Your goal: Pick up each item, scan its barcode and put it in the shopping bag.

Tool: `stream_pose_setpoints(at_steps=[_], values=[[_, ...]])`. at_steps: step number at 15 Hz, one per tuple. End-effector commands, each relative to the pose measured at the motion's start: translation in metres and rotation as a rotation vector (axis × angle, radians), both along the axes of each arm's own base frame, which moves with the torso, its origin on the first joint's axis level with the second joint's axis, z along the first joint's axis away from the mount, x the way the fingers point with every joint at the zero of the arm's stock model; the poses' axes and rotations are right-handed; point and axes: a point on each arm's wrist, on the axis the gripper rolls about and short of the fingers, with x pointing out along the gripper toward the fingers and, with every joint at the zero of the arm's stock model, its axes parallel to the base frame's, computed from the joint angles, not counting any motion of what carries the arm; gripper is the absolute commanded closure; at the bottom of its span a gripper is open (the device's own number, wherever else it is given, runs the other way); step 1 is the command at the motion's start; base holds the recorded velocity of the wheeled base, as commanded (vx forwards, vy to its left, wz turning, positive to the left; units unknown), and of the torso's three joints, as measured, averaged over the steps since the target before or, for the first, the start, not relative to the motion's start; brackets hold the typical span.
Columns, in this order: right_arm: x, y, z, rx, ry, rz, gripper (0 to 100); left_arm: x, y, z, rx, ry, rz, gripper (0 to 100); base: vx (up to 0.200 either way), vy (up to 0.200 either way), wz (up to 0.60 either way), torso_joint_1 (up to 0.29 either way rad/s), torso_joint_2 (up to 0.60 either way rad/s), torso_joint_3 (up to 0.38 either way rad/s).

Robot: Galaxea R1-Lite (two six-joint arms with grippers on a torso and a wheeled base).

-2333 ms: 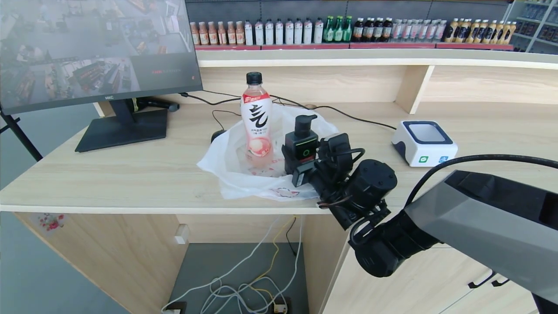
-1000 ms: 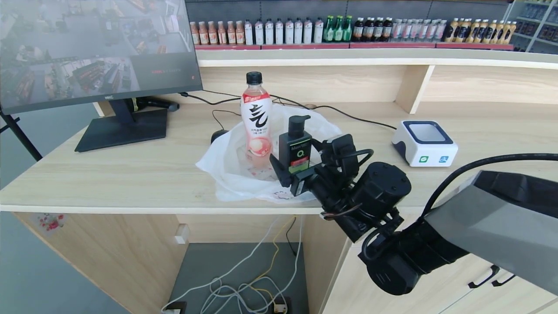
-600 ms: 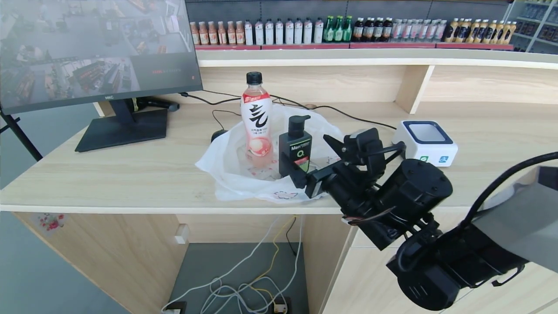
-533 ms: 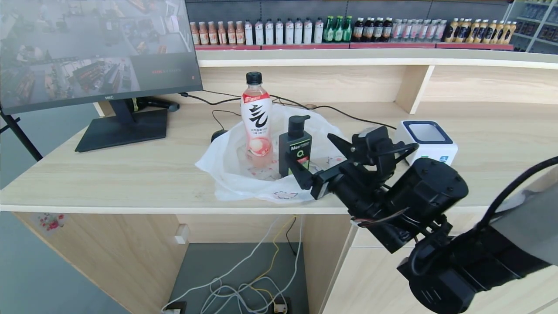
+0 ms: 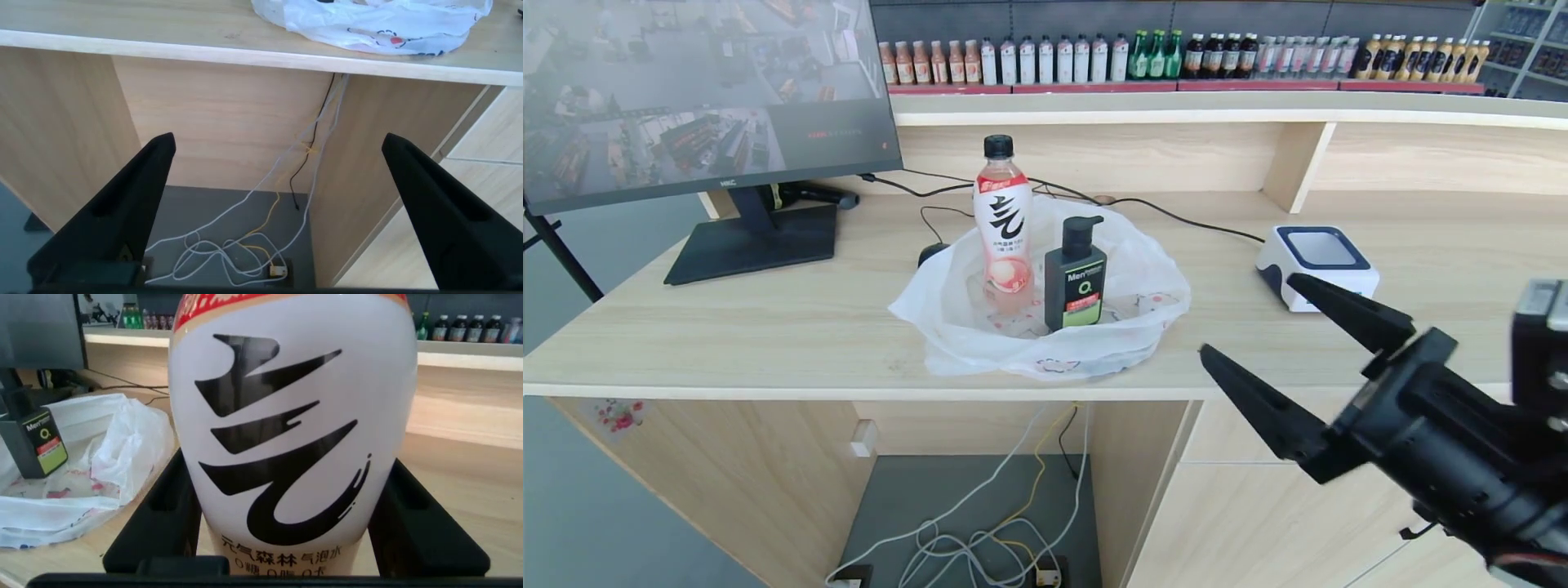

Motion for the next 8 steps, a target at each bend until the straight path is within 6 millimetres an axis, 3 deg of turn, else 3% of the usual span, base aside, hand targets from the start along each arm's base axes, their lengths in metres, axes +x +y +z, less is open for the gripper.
stream_pose_setpoints(at_steps=[1, 5, 8], values=[[0.012, 0.006, 0.001, -0.016, -0.016, 0.002, 100, 0.000, 0.000, 0.000, 0.000, 0.000, 0.001, 0, 0.000, 0.000, 0.00, 0.000, 0.00, 0.000], [0.047, 0.008, -0.004, -0.156, -0.085, 0.032, 100, 0.000, 0.000, 0.000, 0.000, 0.000, 0.001, 0, 0.000, 0.000, 0.00, 0.000, 0.00, 0.000], [0.080, 0.003, 0.007, -0.259, -0.217, 0.013, 100, 0.000, 0.000, 0.000, 0.000, 0.000, 0.001, 0, 0.000, 0.000, 0.00, 0.000, 0.00, 0.000]])
